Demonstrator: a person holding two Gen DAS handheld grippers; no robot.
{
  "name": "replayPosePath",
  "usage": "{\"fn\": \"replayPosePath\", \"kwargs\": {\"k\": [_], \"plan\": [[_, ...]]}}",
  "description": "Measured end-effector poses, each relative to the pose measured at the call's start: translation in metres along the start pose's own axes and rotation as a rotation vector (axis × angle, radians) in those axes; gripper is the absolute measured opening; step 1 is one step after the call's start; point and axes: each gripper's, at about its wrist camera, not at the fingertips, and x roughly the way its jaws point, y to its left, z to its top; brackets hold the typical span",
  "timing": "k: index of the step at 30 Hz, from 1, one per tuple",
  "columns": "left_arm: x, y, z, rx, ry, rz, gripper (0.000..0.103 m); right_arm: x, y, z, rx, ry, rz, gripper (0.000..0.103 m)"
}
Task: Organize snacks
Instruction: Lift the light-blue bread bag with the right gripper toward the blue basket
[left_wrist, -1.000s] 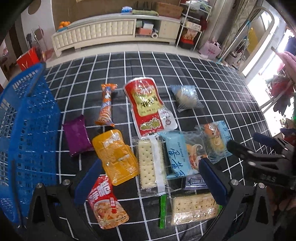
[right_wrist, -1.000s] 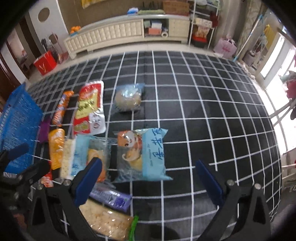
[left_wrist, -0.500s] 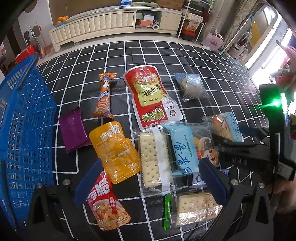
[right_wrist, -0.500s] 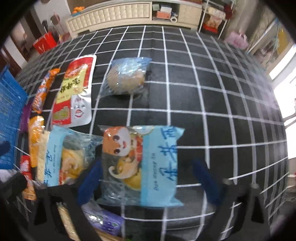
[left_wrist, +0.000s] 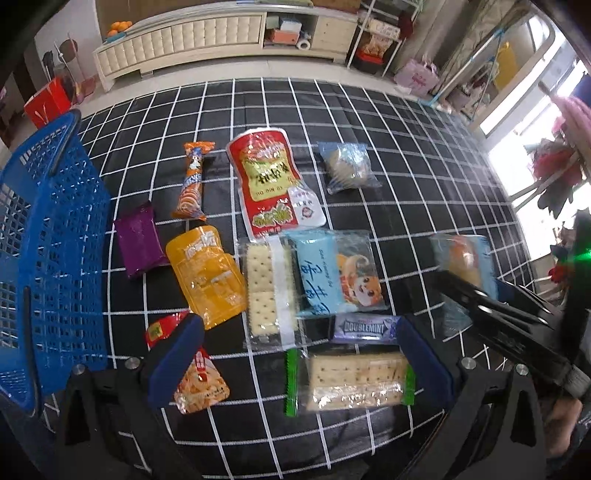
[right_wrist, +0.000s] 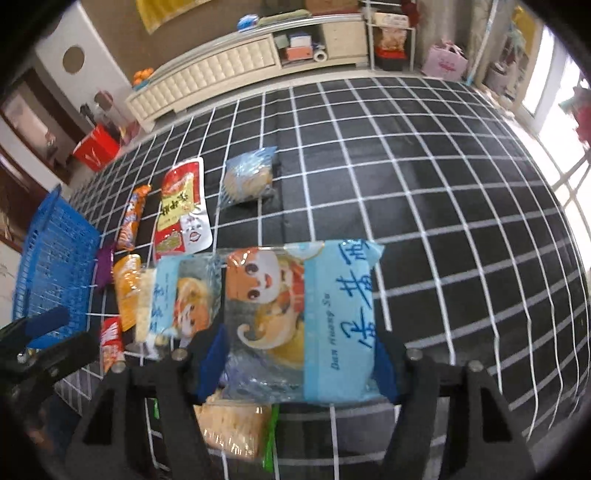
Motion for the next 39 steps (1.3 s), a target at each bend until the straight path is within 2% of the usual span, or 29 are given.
{"fn": "replayPosePath", "kwargs": {"k": [3, 6, 9, 24, 31, 33, 35, 37, 38, 39], "plan": [[0.002, -0.010, 0.005, -0.005, 0.053, -0.016, 0.103, -0.021, -0.012, -0.010, 0.056, 0.000, 0.020, 0.071], [0.007, -0.017, 0.012, 0.001, 0.083, -0.033, 0.103, -0.023, -0.014, -0.012, 0.085, 0.001, 0.034, 0.071], [0.018, -0.025, 0.019, 0.010, 0.105, -0.001, 0.103, -0.026, -0.017, -0.011, 0.090, -0.002, 0.025, 0.071], [0.084, -0.037, 0.045, 0.036, 0.166, 0.071, 0.103, 0.013, -0.037, -0.004, 0.109, 0.031, 0.038, 0.071], [0.105, -0.034, 0.045, 0.066, 0.184, 0.073, 0.103, 0.020, -0.037, -0.006, 0.099, 0.039, 0.048, 0.071], [0.112, -0.032, 0.044, 0.070, 0.198, 0.075, 0.099, 0.020, -0.039, -0.006, 0.106, 0.040, 0.053, 0.071], [0.112, -0.032, 0.043, 0.085, 0.179, 0.088, 0.094, 0.021, -0.040, -0.007, 0.111, 0.039, 0.054, 0.071], [0.110, -0.035, 0.044, 0.109, 0.169, 0.079, 0.082, 0.022, -0.041, -0.008, 0.116, 0.044, 0.053, 0.071], [0.108, -0.038, 0.044, 0.127, 0.171, 0.065, 0.070, 0.023, -0.041, -0.009, 0.117, 0.048, 0.052, 0.071], [0.108, -0.041, 0.043, 0.140, 0.176, 0.072, 0.070, 0.023, -0.041, -0.009, 0.118, 0.051, 0.052, 0.071]]}}
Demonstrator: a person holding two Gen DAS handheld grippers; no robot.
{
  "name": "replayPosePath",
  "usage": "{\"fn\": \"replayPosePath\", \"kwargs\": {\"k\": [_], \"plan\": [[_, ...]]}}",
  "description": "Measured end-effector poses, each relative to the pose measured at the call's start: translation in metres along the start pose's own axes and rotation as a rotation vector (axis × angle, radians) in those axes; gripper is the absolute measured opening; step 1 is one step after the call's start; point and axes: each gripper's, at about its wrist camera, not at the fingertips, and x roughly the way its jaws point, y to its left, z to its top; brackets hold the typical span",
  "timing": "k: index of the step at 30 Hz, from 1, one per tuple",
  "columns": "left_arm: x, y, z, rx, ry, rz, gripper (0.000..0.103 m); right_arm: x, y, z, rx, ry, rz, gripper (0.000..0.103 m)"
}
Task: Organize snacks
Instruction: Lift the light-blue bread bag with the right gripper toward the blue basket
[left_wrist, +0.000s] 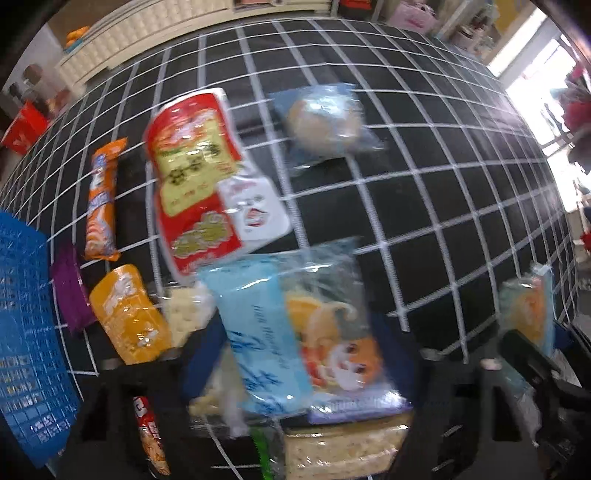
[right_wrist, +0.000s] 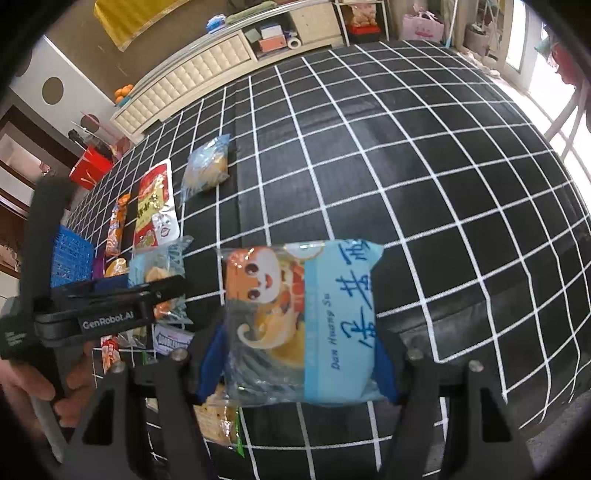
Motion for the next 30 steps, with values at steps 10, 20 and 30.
{"fn": "replayPosePath", "kwargs": {"k": [10, 20, 30], "plan": [[-0.010, 0.002, -0.010, 0.002, -0.030, -0.021, 0.063, -0.008, 0.011, -0.004, -0.015, -0.002, -0.012, 0.071], [-0.073, 0.025, -0.035, -0.033, -0.130, -0.086, 0.063, -0.038, 0.042, -0.009, -0.043, -0.048, -0.061, 0.071], [-0.147, 0.054, -0.073, -0.027, -0.259, -0.138, 0.063, -0.082, 0.109, -0.020, -0.134, -0.116, -0.054, 0.071]]}}
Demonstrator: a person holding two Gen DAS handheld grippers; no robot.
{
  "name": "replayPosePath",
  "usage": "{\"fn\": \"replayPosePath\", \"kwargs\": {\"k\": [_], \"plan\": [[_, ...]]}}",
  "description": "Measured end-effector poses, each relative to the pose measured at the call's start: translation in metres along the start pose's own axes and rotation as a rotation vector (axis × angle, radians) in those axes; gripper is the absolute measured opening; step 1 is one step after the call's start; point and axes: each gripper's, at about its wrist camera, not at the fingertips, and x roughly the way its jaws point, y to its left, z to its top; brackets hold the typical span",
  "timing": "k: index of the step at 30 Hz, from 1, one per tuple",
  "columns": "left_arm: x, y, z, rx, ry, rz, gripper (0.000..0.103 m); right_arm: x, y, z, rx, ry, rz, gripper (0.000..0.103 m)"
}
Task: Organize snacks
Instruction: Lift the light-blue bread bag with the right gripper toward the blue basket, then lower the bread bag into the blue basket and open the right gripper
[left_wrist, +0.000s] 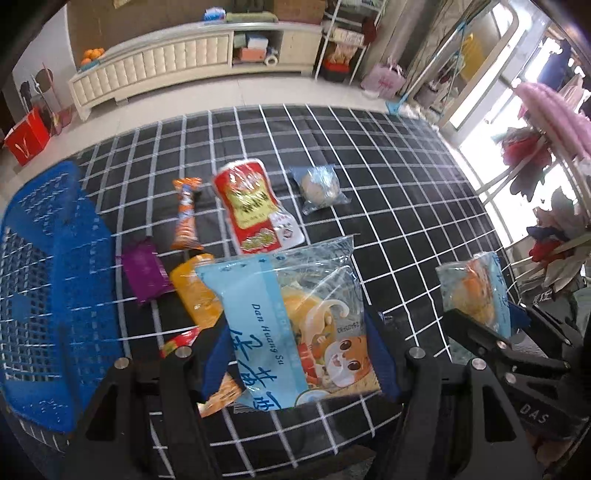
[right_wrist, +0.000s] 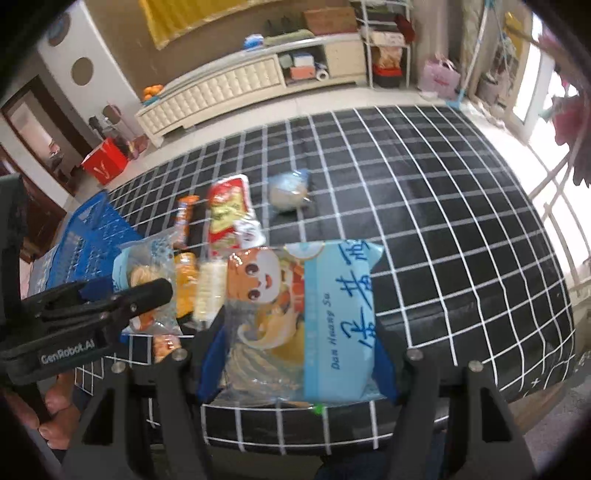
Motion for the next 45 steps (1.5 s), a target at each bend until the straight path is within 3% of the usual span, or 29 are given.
{"fn": "replayPosePath", "kwargs": {"k": [5, 14, 26, 30, 37, 45], "plan": [[-0.042, 0.027, -0.010, -0.018, -0.051, -0.002, 0.063, -0.020, 0.038, 0.006, -0.052, -0.044, 0.021, 0.071], [-0.102, 0.092, -0.030, -0.062, -0.109, 0.076, 0.063, -0.034, 0.114, 0.013, -0.136, -0.090, 0.125, 0.071], [-0.160, 0.169, -0.057, -0.027, -0.169, 0.158, 0.063, -0.014, 0.206, 0.016, -0.271, -0.077, 0.203, 0.071], [-0.161, 0.190, -0.052, -0.011, -0.170, 0.159, 0.063, 0.002, 0.232, 0.025, -0.302, -0.051, 0.229, 0.071], [-0.136, 0.221, -0.028, -0.005, -0.127, 0.169, 0.064, 0.036, 0.261, 0.035, -0.339, -0.026, 0.196, 0.071], [-0.093, 0.253, 0.007, -0.035, -0.075, 0.154, 0.066, 0.067, 0.262, 0.048, -0.301, 0.024, 0.186, 0.071]]}}
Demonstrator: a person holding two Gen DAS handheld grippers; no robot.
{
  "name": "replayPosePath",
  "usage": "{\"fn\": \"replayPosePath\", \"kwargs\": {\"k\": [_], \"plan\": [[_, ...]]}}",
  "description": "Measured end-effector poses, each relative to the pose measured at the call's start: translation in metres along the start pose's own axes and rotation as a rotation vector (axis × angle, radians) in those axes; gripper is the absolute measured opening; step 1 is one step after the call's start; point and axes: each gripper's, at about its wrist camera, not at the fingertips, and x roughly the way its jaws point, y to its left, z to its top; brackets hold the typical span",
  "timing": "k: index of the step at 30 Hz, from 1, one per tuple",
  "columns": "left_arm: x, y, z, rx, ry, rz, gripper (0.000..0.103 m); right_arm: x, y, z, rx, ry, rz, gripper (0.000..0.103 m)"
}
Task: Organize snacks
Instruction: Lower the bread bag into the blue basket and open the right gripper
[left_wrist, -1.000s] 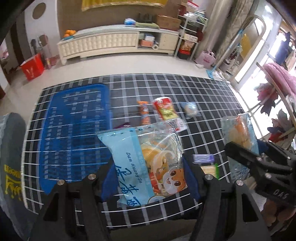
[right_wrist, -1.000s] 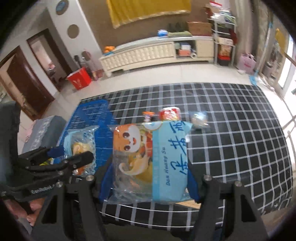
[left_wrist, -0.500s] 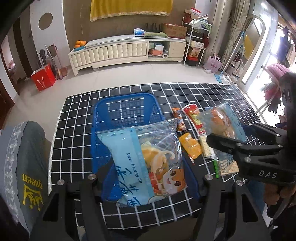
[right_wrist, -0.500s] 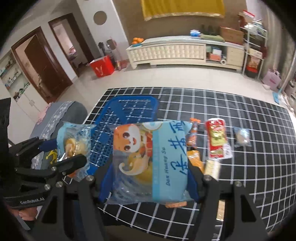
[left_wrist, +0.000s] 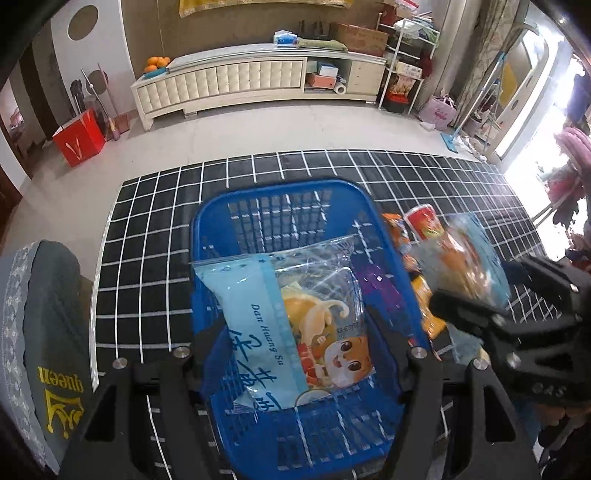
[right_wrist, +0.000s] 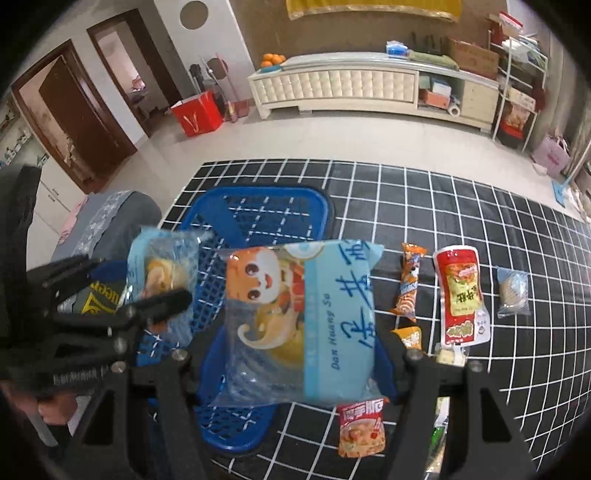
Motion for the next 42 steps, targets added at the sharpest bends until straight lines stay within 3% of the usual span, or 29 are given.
{"fn": "replayPosePath", "kwargs": {"k": [3, 7, 10, 16, 25, 30, 35, 42], "plan": [[0.014, 0.005, 0.009, 0.004, 0.009, 0.007, 0.068, 0.006, -0.004, 0.001, 0.015, 0.012, -0.006, 0.071], [0.026, 0.002, 0.010, 0.068, 0.016, 0.070, 0.070, 0.007, -0.007, 0.001, 0.014, 0.018, -0.011, 0.071], [0.025, 0.002, 0.009, 0.094, -0.004, 0.083, 0.080, 0.005, -0.005, -0.001, 0.002, 0.015, -0.019, 0.071], [0.008, 0.016, 0.008, 0.031, -0.032, 0.055, 0.080, -0.003, 0.000, -0.003, -0.009, 0.012, -0.014, 0.071], [-0.041, 0.020, -0.011, 0.054, -0.090, 0.060, 0.080, -0.018, 0.019, 0.001, -0.039, -0.018, -0.006, 0.071], [-0.063, 0.027, -0.021, 0.072, -0.116, 0.119, 0.080, -0.017, 0.037, 0.008, -0.076, -0.021, -0.001, 0.071], [-0.065, 0.039, -0.025, 0.096, -0.101, 0.156, 0.080, -0.004, 0.047, 0.017, -0.100, -0.006, -0.006, 0.071], [-0.050, 0.059, -0.021, 0.058, -0.091, 0.132, 0.080, 0.023, 0.054, 0.034, -0.131, 0.027, -0.039, 0.071]]}}
